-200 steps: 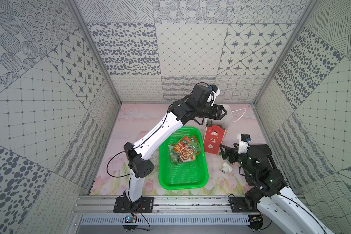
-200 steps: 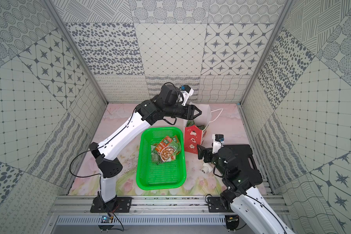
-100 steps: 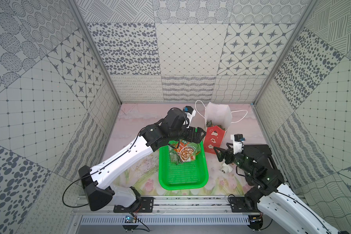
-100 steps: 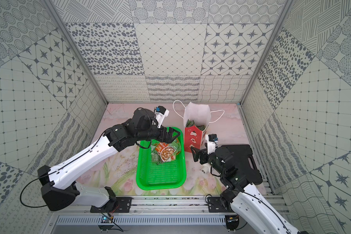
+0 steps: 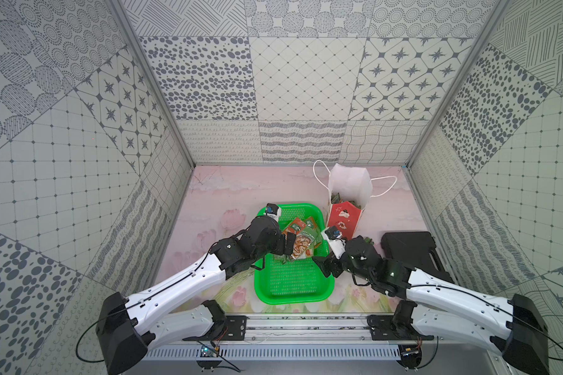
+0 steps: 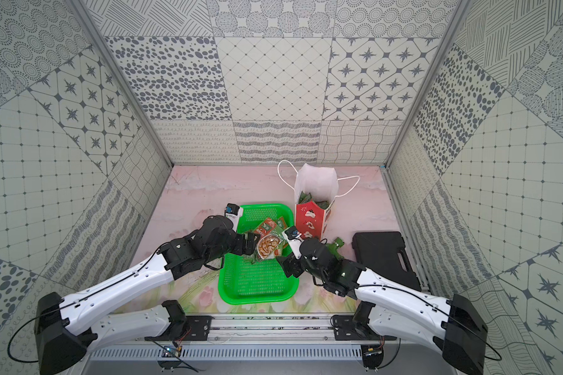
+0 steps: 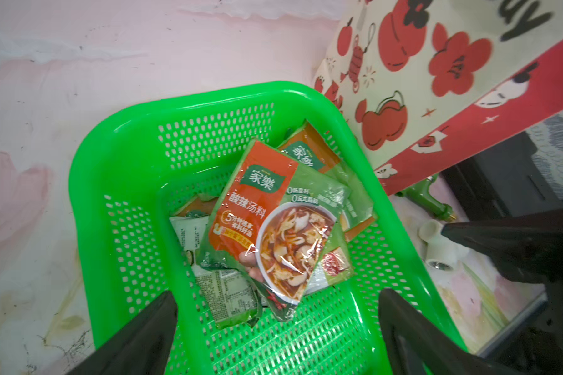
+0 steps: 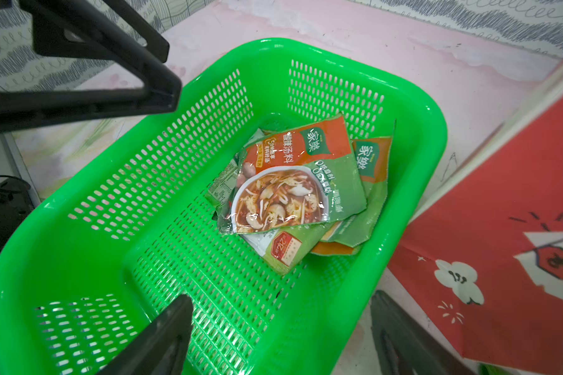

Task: Place the condiment packets inside the bag
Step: Pick up the condiment packet from the storage box.

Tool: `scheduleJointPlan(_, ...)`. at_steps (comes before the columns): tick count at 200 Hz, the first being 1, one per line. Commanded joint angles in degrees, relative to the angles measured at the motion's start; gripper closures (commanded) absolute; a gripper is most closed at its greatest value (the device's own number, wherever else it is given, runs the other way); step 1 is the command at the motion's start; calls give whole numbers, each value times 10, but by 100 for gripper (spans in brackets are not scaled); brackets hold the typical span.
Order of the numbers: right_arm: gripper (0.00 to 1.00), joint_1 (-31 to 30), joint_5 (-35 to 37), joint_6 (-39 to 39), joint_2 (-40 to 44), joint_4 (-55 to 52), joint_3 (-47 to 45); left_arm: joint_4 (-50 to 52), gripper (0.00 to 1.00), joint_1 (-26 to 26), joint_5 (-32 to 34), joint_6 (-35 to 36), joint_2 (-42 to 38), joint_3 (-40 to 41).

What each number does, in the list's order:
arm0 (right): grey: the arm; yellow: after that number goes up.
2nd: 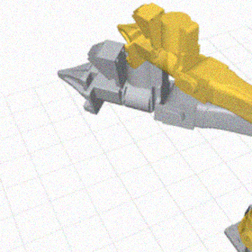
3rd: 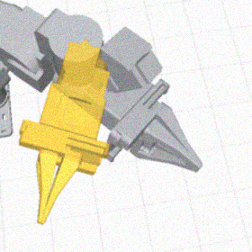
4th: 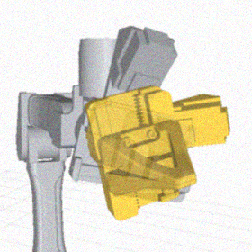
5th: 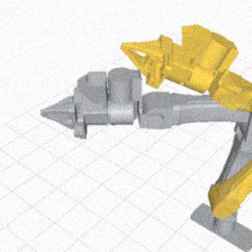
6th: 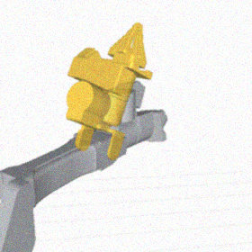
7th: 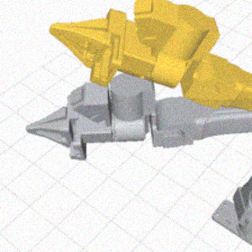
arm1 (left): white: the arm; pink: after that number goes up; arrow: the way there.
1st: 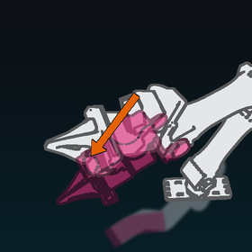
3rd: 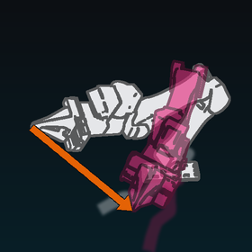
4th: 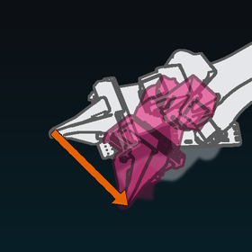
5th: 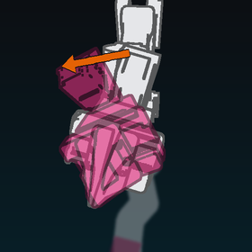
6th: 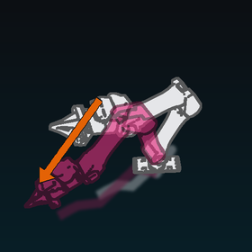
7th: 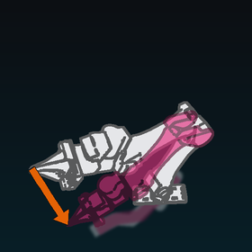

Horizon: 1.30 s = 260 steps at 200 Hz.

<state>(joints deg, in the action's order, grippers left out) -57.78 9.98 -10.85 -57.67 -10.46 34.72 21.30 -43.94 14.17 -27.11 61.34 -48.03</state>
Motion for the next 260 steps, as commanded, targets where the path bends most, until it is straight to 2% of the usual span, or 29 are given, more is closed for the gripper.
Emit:
scheduleJointPlan(1,16,-27,59,17,-56,24,46,-95,0,55,41,-27,-18,58)
scheduleJointPlan(26,23,-46,90,7,-135,-5,96,-109,1,92,22,-46,-29,84)
scheduleJointPlan(67,41,-56,109,-23,-248,-53,180,-110,1,106,25,-63,-52,103)
scheduleJointPlan(138,55,-56,99,-39,-396,-97,292,-101,1,109,45,-63,-78,111)
scheduleJointPlan(200,60,-56,132,-48,-492,-147,342,-102,1,110,45,-63,-79,112)
scheduleJointPlan(241,61,-56,132,-49,-502,-153,349,-101,1,110,45,-62,-79,112)
scheduleJointPlan(249,63,-57,129,-48,-501,-153,351,-102,1,110,45,-63,-79,112)
scheduleJointPlan(260,71,-59,127,-45,-498,-153,353,-102,1,110,45,-63,-79,112)
